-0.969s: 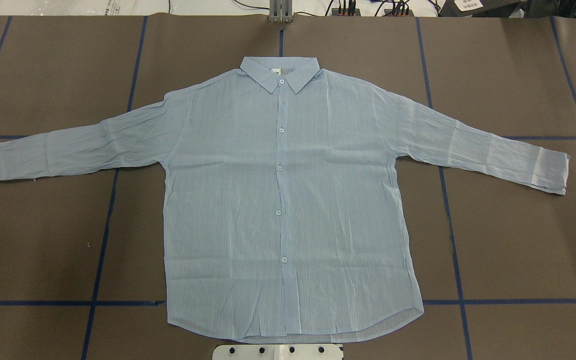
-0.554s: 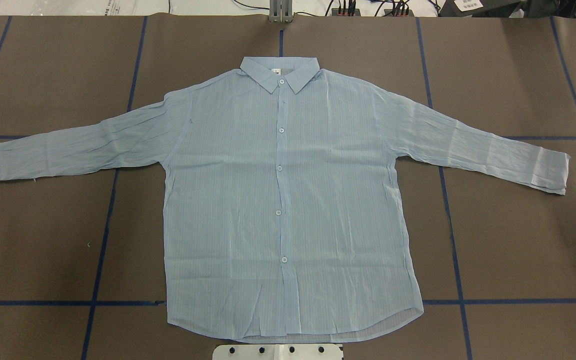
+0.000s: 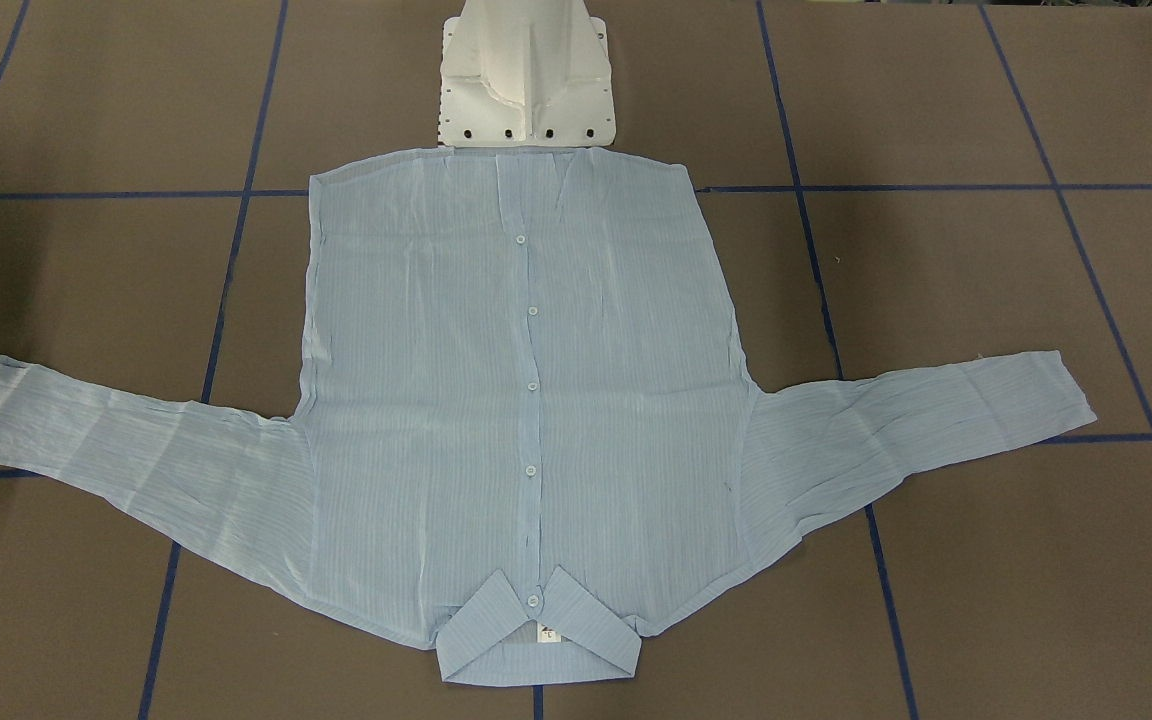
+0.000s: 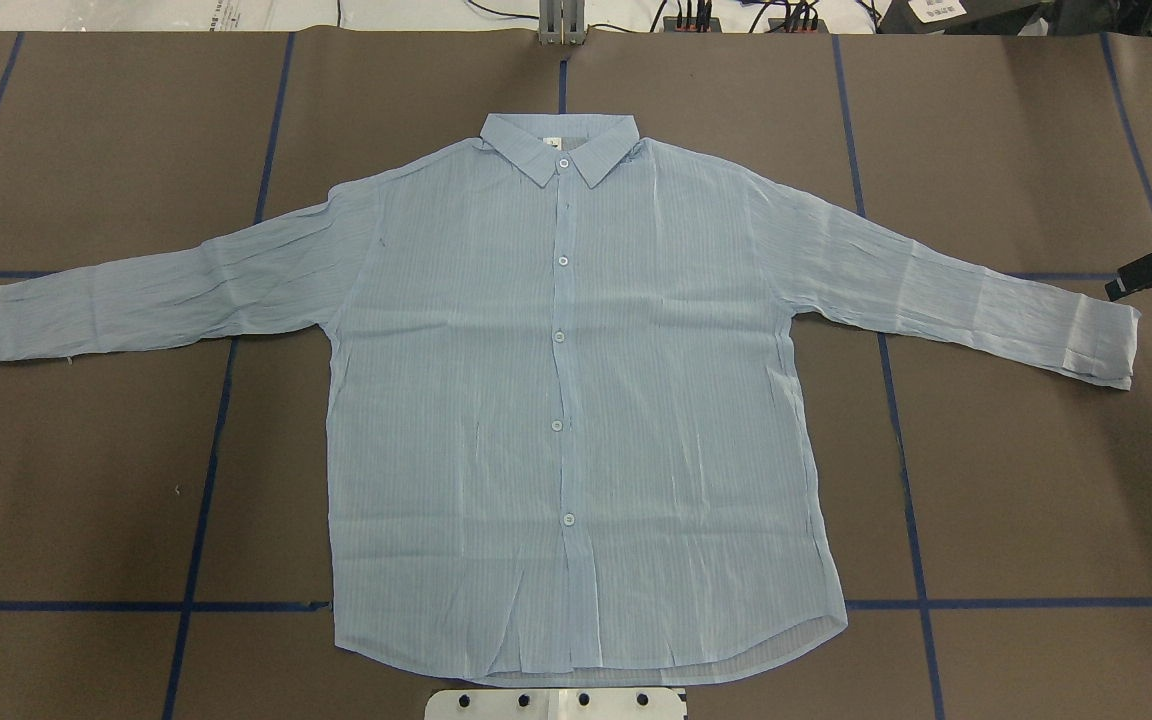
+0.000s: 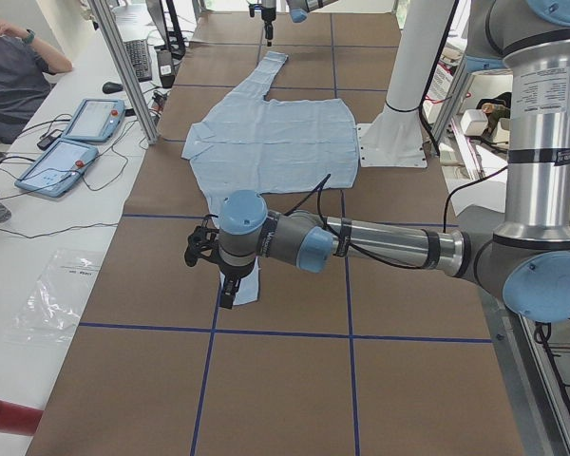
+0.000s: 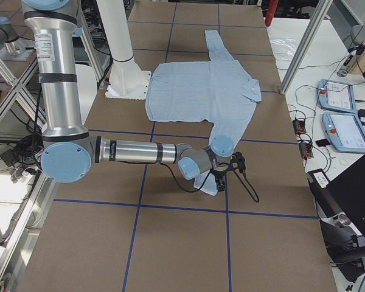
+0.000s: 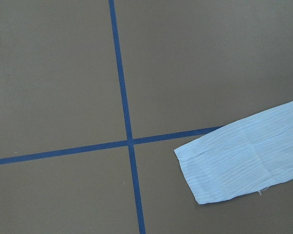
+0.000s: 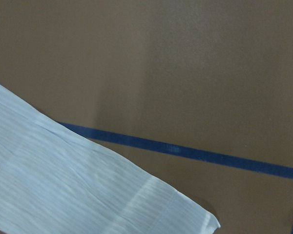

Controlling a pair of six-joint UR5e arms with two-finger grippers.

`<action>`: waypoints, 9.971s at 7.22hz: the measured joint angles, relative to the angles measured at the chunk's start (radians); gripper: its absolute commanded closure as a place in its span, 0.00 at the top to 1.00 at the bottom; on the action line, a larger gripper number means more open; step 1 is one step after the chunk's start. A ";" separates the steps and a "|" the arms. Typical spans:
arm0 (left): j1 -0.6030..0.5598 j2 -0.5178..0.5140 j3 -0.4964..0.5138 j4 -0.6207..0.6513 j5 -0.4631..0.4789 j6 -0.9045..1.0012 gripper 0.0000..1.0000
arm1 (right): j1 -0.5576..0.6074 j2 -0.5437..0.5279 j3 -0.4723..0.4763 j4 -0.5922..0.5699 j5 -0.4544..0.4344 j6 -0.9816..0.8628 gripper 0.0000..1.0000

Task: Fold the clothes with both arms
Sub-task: 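Lower the right gripper to the sleeve cuff nearest it and grasp, then carry the cuff with the right gripper across the shirt body toward the collar, then release the sleeve and raise the right gripper away from the shirt, then lower the left gripper to the other sleeve cuff and grasp it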

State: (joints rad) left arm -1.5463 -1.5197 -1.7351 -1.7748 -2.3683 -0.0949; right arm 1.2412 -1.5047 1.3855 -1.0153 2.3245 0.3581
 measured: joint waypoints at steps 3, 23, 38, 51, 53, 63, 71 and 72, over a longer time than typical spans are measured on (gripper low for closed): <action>0.000 0.001 0.000 -0.001 -0.001 0.000 1.00 | -0.024 -0.003 -0.047 0.026 -0.004 0.006 0.87; 0.000 -0.002 0.004 -0.015 0.000 -0.002 0.99 | -0.063 -0.001 -0.006 0.030 0.015 0.006 0.00; 0.000 -0.006 0.060 -0.041 0.009 0.002 0.98 | -0.489 0.850 -0.066 -0.017 -0.179 0.712 0.00; 0.037 -0.055 0.168 -0.251 0.047 -0.297 0.98 | -0.553 0.927 -0.139 -0.375 -0.379 0.550 1.00; 0.110 -0.047 0.171 -0.351 0.106 -0.472 0.97 | -0.431 0.700 0.068 -0.473 -0.314 0.406 1.00; 0.431 -0.008 0.300 -0.694 0.270 -0.800 0.93 | -0.116 0.283 0.315 -0.513 -0.068 -0.045 1.00; 0.492 -0.072 0.425 -0.697 0.312 -0.779 0.66 | -0.125 0.288 0.399 -0.602 -0.062 -0.039 1.00; 0.492 -0.069 0.427 -0.697 0.313 -0.772 0.59 | -0.129 0.290 0.403 -0.606 -0.063 -0.038 1.00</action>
State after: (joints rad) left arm -1.0540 -1.5891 -1.3082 -2.4714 -2.0557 -0.8664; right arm 1.1126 -1.2151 1.7885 -1.6210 2.2613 0.3203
